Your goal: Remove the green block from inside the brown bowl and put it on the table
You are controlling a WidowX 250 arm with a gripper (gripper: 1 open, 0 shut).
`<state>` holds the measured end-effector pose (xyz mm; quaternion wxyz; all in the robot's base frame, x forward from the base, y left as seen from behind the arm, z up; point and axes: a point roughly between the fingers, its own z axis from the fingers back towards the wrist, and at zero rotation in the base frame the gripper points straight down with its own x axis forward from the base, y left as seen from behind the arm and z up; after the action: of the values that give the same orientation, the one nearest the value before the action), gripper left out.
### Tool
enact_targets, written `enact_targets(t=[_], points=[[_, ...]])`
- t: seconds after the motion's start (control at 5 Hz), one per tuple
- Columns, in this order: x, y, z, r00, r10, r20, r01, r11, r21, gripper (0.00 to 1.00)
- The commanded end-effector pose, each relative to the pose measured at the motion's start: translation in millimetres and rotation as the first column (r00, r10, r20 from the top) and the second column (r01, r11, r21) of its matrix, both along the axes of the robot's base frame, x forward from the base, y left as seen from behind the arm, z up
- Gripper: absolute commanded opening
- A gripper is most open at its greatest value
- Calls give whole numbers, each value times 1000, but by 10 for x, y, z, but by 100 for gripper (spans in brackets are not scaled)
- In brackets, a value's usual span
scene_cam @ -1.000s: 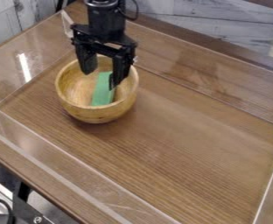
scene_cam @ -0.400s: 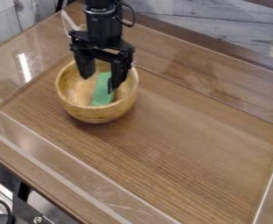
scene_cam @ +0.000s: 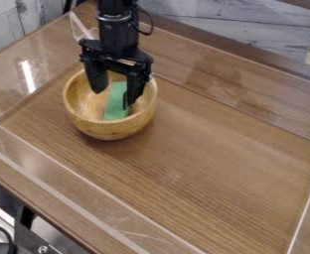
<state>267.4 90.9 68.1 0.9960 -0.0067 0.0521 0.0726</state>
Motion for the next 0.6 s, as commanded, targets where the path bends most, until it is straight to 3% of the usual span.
enact_targets(t=[0.0, 0.4], points=[[73, 61, 100, 999, 16, 46, -16, 1000, 16, 100], [79, 71, 81, 999, 27, 44, -27, 1000, 14, 100]])
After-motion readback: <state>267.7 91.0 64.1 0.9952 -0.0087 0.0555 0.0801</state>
